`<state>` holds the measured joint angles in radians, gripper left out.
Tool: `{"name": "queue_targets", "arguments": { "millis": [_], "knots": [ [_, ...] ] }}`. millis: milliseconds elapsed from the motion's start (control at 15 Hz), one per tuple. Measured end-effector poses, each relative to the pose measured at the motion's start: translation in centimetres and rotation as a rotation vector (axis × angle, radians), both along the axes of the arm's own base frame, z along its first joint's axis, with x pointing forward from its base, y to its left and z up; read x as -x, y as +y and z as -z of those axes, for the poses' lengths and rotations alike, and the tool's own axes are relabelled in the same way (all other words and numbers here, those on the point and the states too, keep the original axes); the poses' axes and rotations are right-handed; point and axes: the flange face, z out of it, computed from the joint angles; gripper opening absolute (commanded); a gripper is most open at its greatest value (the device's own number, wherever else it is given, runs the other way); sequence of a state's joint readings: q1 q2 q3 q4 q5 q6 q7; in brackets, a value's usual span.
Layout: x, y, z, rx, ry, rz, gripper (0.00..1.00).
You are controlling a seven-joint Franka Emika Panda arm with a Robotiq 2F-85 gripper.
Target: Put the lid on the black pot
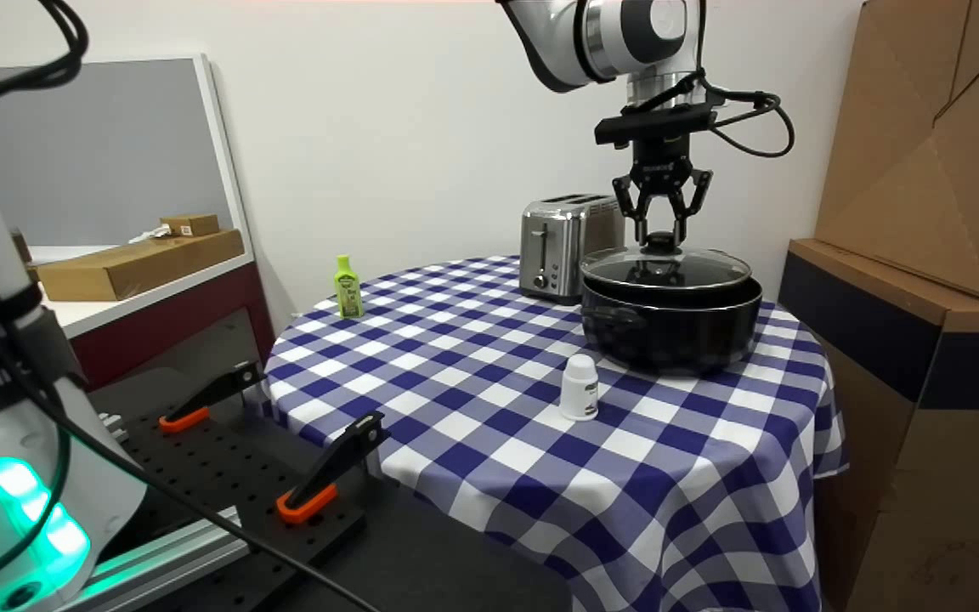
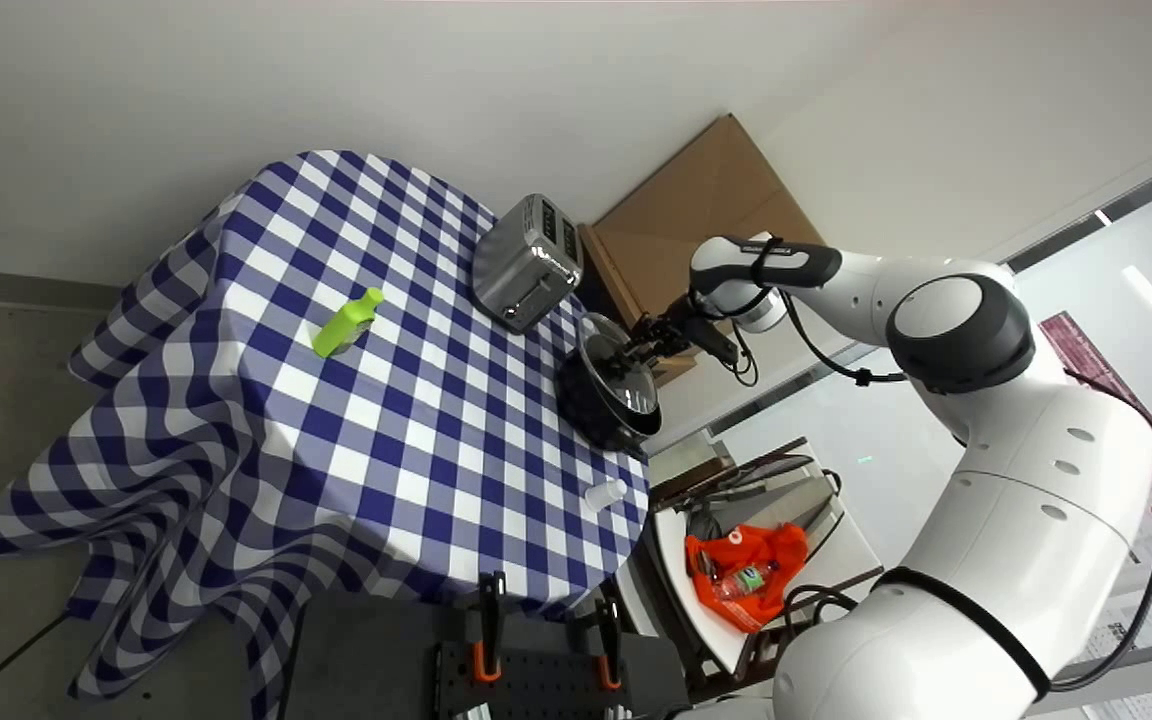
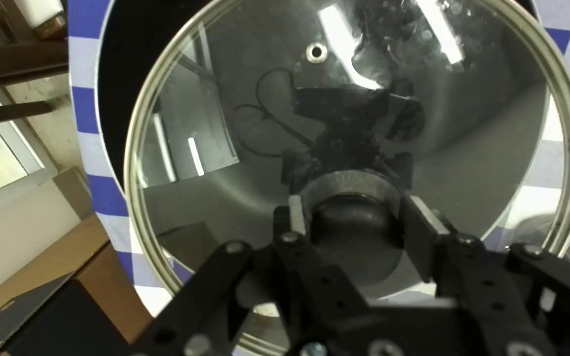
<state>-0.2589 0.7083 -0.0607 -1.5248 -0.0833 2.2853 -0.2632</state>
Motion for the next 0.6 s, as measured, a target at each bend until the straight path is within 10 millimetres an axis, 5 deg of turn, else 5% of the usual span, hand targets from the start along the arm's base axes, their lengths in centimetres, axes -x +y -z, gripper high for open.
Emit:
{"name": "queue_targets", "arguments": {
  "millis": [600],
  "knots": [
    [1.1, -1.7, 0.1, -0.021, 0.014, 0.014, 0.24]
  ]
}}
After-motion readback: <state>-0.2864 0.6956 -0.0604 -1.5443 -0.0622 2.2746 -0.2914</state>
